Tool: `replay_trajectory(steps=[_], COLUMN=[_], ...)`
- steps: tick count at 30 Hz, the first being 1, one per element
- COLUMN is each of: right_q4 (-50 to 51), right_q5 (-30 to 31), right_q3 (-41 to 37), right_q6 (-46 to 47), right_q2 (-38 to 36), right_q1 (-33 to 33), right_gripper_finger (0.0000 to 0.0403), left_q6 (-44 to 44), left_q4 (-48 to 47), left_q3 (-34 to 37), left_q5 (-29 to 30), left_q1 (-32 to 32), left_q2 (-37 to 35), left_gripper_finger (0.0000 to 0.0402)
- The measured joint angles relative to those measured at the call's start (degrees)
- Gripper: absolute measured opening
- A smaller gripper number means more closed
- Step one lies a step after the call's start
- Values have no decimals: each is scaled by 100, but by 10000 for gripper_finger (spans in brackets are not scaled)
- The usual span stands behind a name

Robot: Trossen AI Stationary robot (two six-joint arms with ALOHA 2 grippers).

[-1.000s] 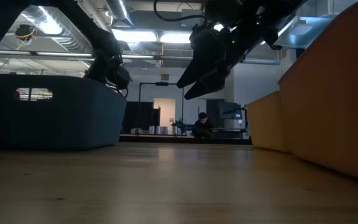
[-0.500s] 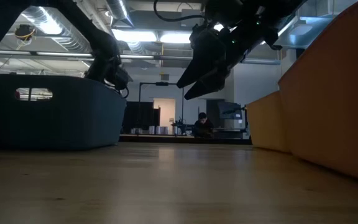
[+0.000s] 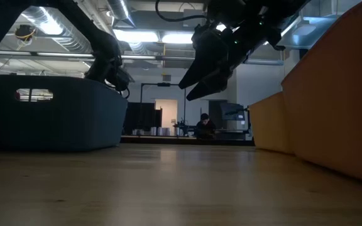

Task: Sort soda cans
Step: Put the top red soda can into the orange bin

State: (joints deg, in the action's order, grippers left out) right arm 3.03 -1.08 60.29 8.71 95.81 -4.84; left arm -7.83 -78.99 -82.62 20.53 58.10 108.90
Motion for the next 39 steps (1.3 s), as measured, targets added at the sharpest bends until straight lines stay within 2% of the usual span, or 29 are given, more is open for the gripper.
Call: replay_trajectory(steps=[6,13,21,26,32,36,39], right_q4=[18,205,781,1254,1992,2606,2583], right_q5=[0,66,486,511,222,218,433], right_q3=[0,0,2,2,7,7,7], right_q6=[0,-4,-42,-11,429,755,894], right_q2=[-2,-58,-741,-1297,-1798,-2065,-2141], right_q1=[0,-9,-9,0,7,241,612], right_gripper_finger=[379,379,379,379,379,379,379], left_q6=[-28,-3,161,345,620,794,870], left_q4=[59,-79,-148,-14,29,90,400], left_q3=[-254,-792,-1371,-1561,-1562,-1562,-1523], left_q5=[284,455,450,436,354,215,193], left_q1=[-130,-350,-973,-1627,-2722,-3506,-4073], left_q2=[-50,-469,-1168,-1565,-1858,-1894,-1891], left_gripper_finger=[293,288,284,284,284,284,283])
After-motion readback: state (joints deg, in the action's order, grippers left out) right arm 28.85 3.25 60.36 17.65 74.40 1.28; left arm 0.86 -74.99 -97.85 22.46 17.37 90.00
